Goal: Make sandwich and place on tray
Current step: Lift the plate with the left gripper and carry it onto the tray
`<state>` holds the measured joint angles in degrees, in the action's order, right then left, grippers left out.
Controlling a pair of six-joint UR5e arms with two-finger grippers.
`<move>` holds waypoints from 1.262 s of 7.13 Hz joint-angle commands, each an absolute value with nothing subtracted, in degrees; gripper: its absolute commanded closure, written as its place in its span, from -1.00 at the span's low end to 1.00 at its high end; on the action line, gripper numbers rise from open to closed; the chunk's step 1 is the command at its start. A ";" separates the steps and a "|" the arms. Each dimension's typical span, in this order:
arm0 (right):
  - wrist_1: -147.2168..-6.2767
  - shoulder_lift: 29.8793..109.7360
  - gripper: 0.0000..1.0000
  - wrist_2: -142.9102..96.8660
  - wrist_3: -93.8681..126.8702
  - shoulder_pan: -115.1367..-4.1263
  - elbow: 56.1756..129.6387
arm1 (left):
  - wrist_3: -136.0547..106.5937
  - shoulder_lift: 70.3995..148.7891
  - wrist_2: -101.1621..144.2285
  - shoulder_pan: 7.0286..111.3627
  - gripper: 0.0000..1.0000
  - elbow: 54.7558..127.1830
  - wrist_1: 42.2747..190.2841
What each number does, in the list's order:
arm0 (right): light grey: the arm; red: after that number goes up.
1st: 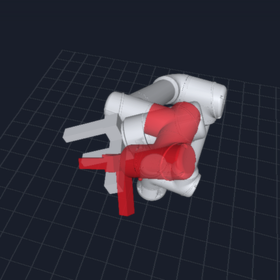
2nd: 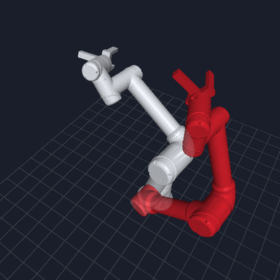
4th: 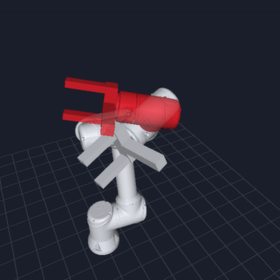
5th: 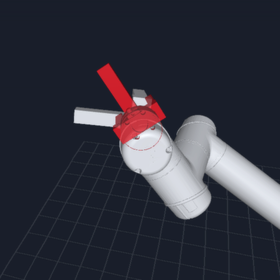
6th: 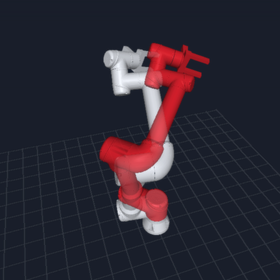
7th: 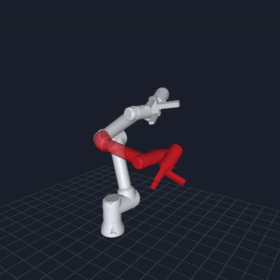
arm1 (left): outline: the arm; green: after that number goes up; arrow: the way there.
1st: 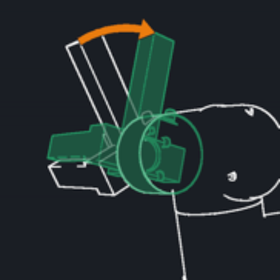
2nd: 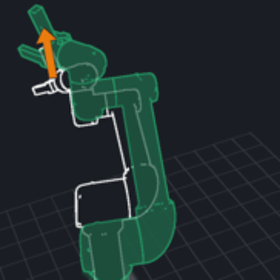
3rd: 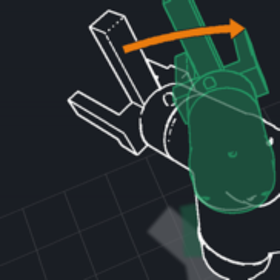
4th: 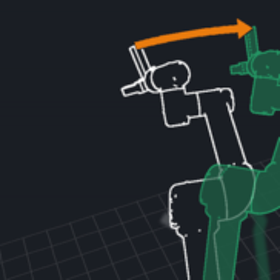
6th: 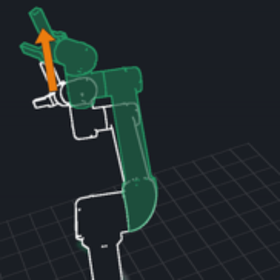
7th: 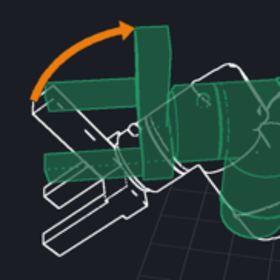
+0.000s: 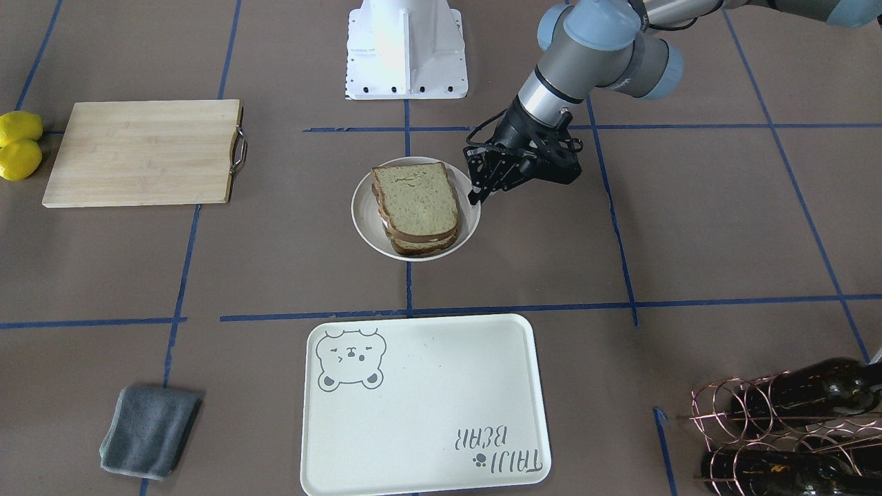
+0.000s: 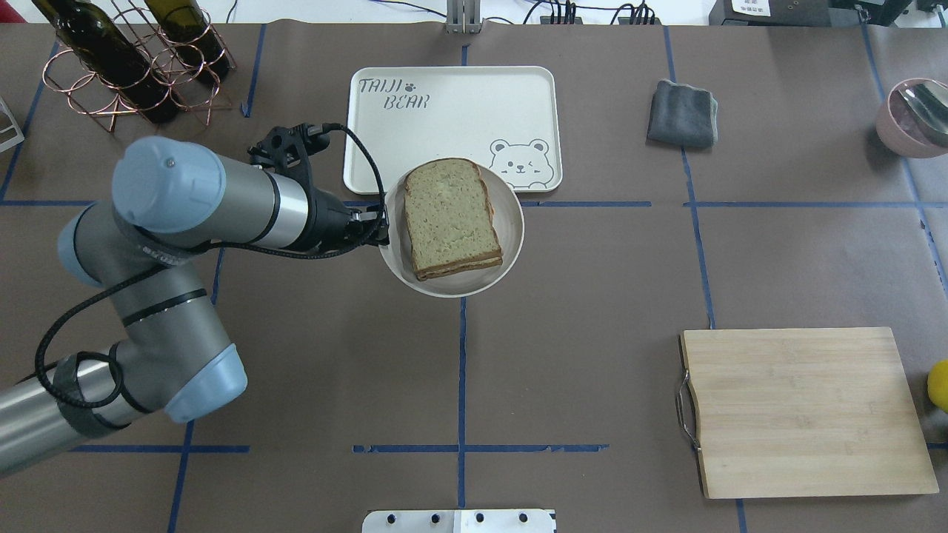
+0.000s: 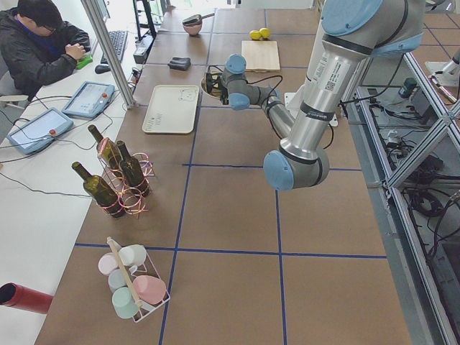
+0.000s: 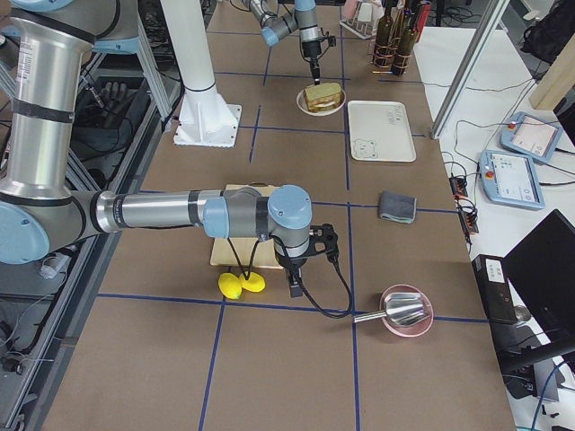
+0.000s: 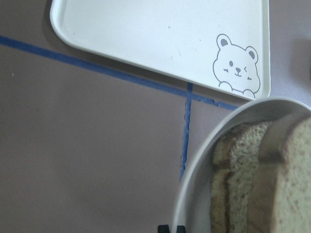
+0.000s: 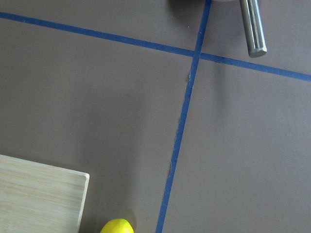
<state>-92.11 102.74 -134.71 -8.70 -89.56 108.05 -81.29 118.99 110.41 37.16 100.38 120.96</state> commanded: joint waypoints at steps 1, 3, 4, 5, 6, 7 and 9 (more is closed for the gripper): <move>-92.11 102.74 -1.00 -134.74 -8.70 -89.56 108.02 | -76.49 125.91 116.68 43.21 1.00 90.93 120.85; -92.11 102.74 -1.00 -134.74 -8.70 -89.56 108.02 | -74.54 134.43 119.88 46.14 1.00 78.99 120.94; -92.11 102.74 -1.00 -134.65 -8.70 -89.56 108.10 | -72.97 138.30 120.75 46.93 1.00 73.36 120.94; -92.11 102.74 -1.00 -134.65 -8.70 -89.56 108.02 | -71.47 141.65 123.02 48.06 1.00 67.30 122.07; -92.11 102.83 -1.00 -134.65 -8.70 -89.56 108.10 | -71.28 144.12 124.53 48.95 1.00 60.54 126.34; -92.11 102.83 -1.00 -134.65 -8.70 -89.56 108.11 | -71.19 146.84 125.06 49.65 1.00 52.99 131.17; -92.11 102.83 -1.00 -134.65 -8.70 -89.56 108.02 | -70.93 148.70 125.24 50.01 1.00 43.81 138.57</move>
<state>-92.11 102.83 -134.65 -8.70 -89.56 108.09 -71.10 147.21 125.03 49.75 49.91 133.92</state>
